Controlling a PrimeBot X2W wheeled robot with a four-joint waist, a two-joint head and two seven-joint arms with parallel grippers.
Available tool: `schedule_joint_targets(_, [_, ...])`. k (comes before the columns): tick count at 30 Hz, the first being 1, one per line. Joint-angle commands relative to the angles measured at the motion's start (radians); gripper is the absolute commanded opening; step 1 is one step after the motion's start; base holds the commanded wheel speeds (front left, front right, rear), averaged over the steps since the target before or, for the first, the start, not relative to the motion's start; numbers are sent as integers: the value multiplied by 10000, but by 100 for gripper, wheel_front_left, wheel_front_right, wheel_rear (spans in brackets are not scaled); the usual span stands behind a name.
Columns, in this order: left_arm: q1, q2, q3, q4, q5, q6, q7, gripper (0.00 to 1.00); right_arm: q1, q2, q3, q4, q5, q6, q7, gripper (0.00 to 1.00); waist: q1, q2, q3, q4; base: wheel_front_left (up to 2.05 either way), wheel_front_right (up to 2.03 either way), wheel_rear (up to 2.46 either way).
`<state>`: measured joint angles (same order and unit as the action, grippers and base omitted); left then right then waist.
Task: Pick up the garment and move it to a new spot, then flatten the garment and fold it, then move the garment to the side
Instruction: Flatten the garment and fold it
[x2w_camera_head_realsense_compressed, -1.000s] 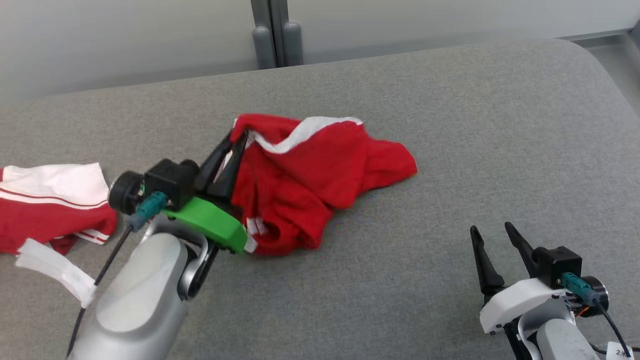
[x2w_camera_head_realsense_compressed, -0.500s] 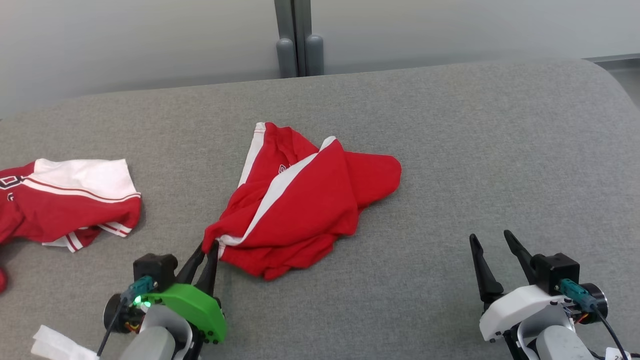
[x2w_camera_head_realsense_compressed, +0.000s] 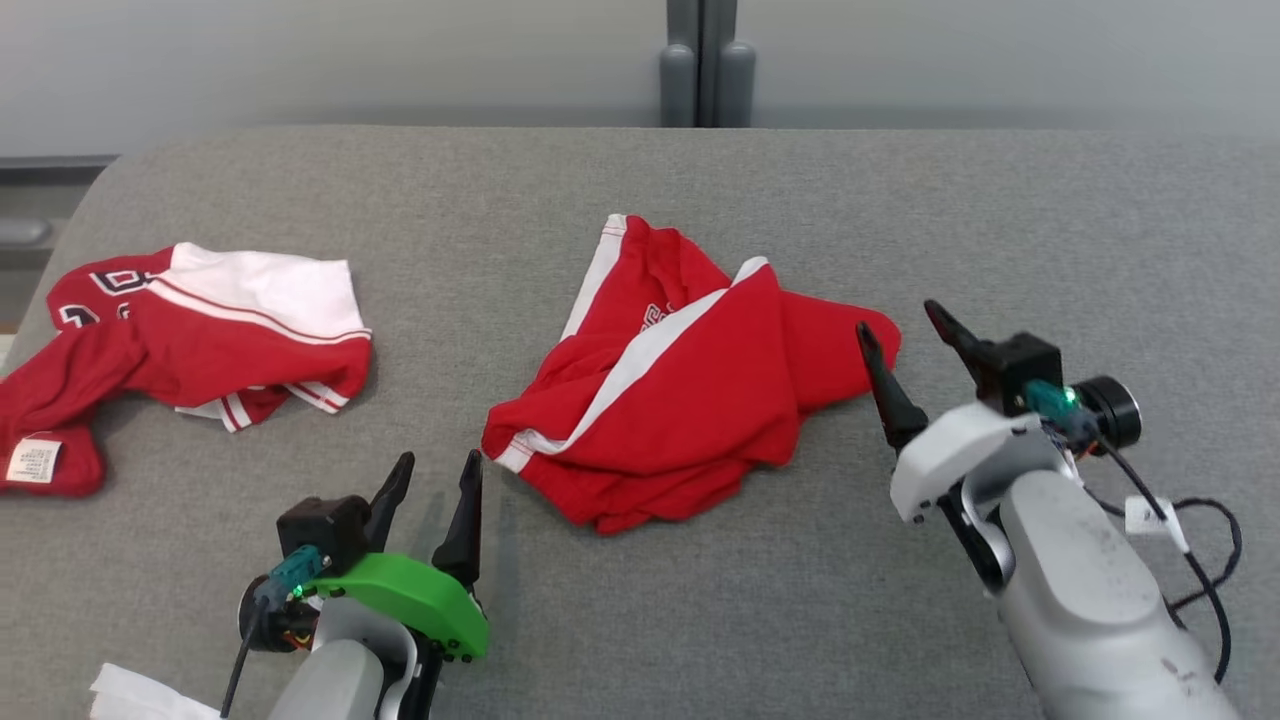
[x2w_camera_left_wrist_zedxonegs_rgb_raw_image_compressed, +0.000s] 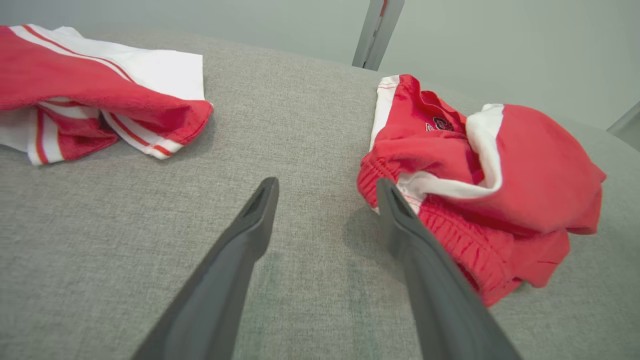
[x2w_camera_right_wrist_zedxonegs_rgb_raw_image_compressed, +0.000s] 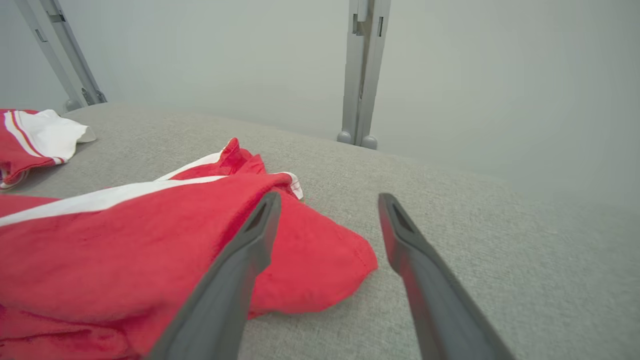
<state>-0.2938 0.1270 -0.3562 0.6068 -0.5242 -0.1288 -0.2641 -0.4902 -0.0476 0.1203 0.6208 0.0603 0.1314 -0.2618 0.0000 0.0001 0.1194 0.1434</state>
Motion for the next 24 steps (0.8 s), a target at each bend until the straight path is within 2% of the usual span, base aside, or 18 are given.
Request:
schedule_joint_targets(1, [50, -42, -16, -112, 98, -27, -3, 100, -588, -49, 88, 499, 88, -14, 135, 100, 0, -1, 406, 602, 0, 0, 0])
schedule_joint_targets(9, [-331, -100, -310, -449, -157, -27, -3, 100, -3206, -58, 417, 3329, 1041, -14, 543, 100, 0, -1, 1070, 1516, 0, 0, 0])
schedule_joint_targets(17, [-466, 1, -459, -487, -336, -27, -3, 100, -4030, -49, 1134, 5187, 2222, -14, 850, 100, 0, -1, 1392, 1827, 0, 0, 0])
schedule_joint_targets(18, [-474, 7, -458, -486, -353, -27, -3, 100, -4057, -51, 1240, 5265, 2428, -14, 844, 87, 0, -1, 1408, 1833, 0, 0, 0])
schedule_joint_targets(19, [-485, 17, -453, -497, -373, -27, -3, 100, -4097, -63, 1384, 5355, 2592, -14, 803, 49, 0, -1, 1428, 1834, 0, 0, 0])
schedule_joint_targets(20, [-489, 18, -449, -507, -380, -27, -3, 100, -4128, -61, 1539, 5380, 2672, -14, 732, 35, 0, -1, 1439, 1832, 0, 0, 0])
schedule_joint_targets(21, [-484, 19, -449, -516, -382, -28, -3, 100, -4138, -55, 1662, 5410, 2852, -14, 646, 0, 0, -1, 1439, 1827, 0, 0, 0])
schedule_joint_targets(24, [-483, 24, -471, -541, -382, -28, -3, 100, -4296, -61, 1842, 5417, 3177, -14, 296, 0, 0, -1, 1401, 1770, 0, 0, 0])
